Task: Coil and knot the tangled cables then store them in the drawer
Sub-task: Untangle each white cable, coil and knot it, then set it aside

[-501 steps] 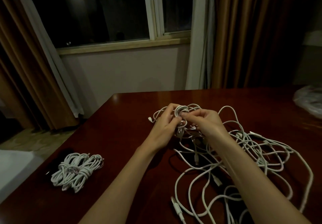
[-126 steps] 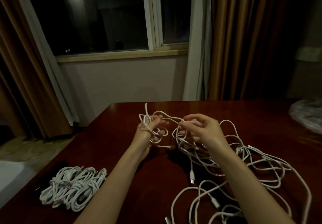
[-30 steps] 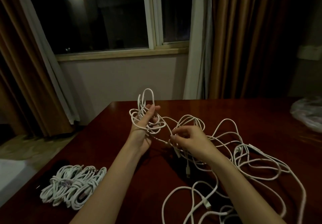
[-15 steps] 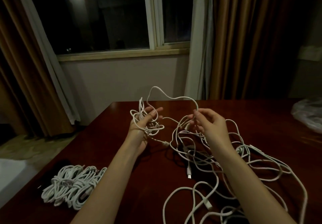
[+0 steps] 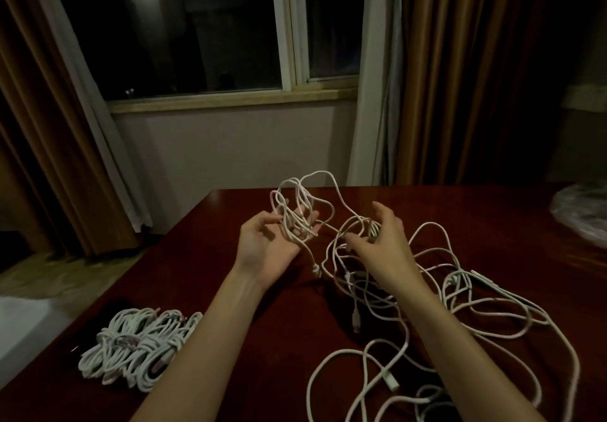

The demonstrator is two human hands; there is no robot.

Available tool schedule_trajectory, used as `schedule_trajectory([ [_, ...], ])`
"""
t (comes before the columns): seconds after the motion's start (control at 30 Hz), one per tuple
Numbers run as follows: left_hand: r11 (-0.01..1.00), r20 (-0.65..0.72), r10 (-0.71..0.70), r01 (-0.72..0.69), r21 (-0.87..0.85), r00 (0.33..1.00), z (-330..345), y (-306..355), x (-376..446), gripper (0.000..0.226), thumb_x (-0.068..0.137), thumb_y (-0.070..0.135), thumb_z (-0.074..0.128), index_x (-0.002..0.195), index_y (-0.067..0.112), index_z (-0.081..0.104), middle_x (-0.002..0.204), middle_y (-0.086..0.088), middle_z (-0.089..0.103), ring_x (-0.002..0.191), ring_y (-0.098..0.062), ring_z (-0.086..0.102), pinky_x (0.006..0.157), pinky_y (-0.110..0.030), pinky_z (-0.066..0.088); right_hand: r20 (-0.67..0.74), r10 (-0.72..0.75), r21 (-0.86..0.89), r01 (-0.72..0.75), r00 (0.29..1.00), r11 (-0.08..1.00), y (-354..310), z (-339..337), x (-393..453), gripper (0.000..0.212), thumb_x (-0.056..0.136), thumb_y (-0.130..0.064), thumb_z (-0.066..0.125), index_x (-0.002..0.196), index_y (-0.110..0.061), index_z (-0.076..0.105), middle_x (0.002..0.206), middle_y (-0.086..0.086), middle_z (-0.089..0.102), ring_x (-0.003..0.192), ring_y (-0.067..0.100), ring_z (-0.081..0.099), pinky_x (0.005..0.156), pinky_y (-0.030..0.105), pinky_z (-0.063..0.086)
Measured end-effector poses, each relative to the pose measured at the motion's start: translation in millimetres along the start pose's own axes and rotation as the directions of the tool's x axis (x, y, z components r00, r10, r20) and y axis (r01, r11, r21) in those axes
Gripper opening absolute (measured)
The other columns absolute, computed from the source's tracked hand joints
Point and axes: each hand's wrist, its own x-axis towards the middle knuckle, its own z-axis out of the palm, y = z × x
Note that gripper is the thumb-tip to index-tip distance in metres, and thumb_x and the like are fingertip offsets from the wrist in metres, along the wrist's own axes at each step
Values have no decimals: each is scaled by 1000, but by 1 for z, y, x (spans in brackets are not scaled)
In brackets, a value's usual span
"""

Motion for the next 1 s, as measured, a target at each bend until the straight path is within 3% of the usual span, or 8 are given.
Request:
schedule_trajectory([
  [0.13,1000,13,-7,7,-3,1000,-1,-4,3,70,73,6,43,142,-2,34,139,-26,49,129,-43,47,106,-52,38,-22,-221,-250,209,975,945,-5,8,-10,30,84,-43,67,112,-30,63,128,-11,39,118,9,40,93,27,38],
  [0.23,997,11,-45,45,59,999,-1,-9,4,72,76,6,49,145,-3,31,142,-23,47,130,-39,47,99,-47,44,140,-262,-480,297,955,826,-9,17,-18,34,84,-58,60,111,-38,66,125,-17,43,121,10,28,91,31,25],
  [0.43,951,-45,-14,27,307,999,4,-12,5,57,93,10,47,146,21,31,114,-9,62,100,-23,62,76,-36,54,74,-310,-433,310,948,847,-5,15,-14,16,89,-45,62,100,-36,69,117,-15,47,116,10,33,91,32,26],
  [0.57,580,-93,312,-112,807,946,-4,-10,7,35,101,23,47,136,23,49,89,1,74,81,-13,71,73,-32,57,-47,-301,-80,297,953,952,-8,6,-10,5,91,-36,61,88,-35,64,100,-19,58,104,5,45,98,37,36],
  [0.7,266,11,630,-229,936,777,-13,-6,3,18,97,25,52,101,29,70,58,9,68,67,-16,69,64,-19,50,-89,-241,224,255,966,941,-12,1,-9,8,92,-28,62,92,-29,70,87,-15,70,87,-6,62,75,10,47],
  [0.8,370,-20,693,-332,867,721,-14,2,6,19,95,22,56,86,29,71,66,12,64,67,-5,59,63,-19,44,-101,-202,357,225,974,907,-14,-2,-9,8,91,-22,64,93,-24,71,87,-8,72,82,-5,65,66,5,46],
  [0.9,652,-3,471,-346,674,882,-8,4,9,21,84,36,63,102,24,67,86,11,69,80,-2,64,66,-20,50,-85,-189,397,207,978,894,-14,-2,-9,10,90,-20,65,86,-28,71,82,-6,72,79,0,67,66,9,49],
  [1.0,659,105,262,-257,707,959,-3,-6,6,42,80,31,68,120,22,56,83,1,72,73,-8,69,62,-20,53,-71,-175,369,189,982,910,-13,-1,-7,12,90,-20,65,86,-30,71,77,-9,72,77,3,68,70,17,52],
])
